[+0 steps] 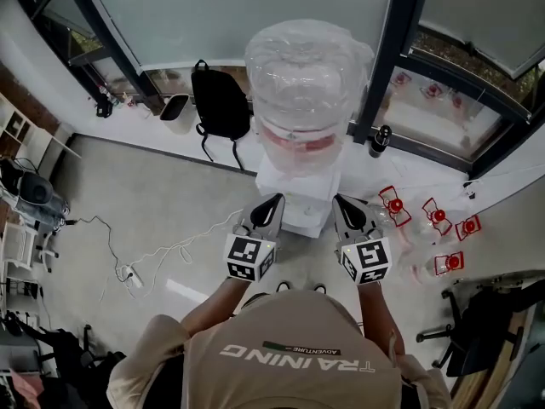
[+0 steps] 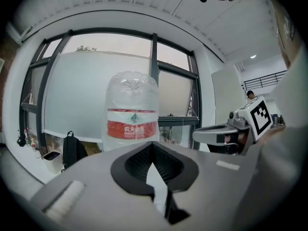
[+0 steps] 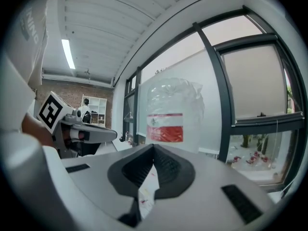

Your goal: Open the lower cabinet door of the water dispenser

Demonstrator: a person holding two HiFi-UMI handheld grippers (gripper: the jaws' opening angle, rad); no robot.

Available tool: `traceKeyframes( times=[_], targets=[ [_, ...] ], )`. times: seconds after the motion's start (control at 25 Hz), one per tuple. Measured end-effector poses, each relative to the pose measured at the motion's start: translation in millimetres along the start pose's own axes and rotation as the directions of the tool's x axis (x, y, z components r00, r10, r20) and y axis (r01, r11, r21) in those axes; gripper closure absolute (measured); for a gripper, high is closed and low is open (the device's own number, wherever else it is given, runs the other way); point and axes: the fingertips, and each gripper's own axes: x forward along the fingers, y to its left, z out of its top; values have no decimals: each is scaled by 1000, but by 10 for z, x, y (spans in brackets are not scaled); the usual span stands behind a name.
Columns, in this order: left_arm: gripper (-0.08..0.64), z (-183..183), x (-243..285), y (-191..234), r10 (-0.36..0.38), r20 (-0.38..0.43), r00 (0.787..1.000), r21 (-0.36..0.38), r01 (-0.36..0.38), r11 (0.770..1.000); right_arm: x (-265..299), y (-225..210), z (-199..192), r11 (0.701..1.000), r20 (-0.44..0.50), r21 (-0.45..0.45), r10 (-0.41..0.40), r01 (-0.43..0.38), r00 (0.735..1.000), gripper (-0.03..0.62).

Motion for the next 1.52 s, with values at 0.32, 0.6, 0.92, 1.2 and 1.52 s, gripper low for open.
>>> traceKeyframes(
  times=[0.32, 0.6, 0.92, 1.2, 1.52],
  targets=[
    [552, 52, -165, -55, 22, 7, 1000, 31, -22, 999, -143, 31, -53, 1000, -3, 19, -21, 21, 1000, 581],
    [552, -111, -349, -68, 35, -5, 999, 0, -35, 999, -292, 149, -24, 1000, -12, -13, -29, 29, 1000, 581],
    [552, -133, -460, -97, 27, 25, 999, -84, -25, 996, -409, 322, -109, 999, -25, -17, -29, 29, 999, 581],
    [552, -88, -502, -181, 30, 26, 999, -31, -29, 999, -549, 308, -96, 999, -11, -1, -39, 39, 999, 581],
    [552, -41, -513, -262, 28, 49, 998, -6, -28, 1000, -623, 263, -113, 998, 20, 24, -65, 65, 998, 581]
  ],
)
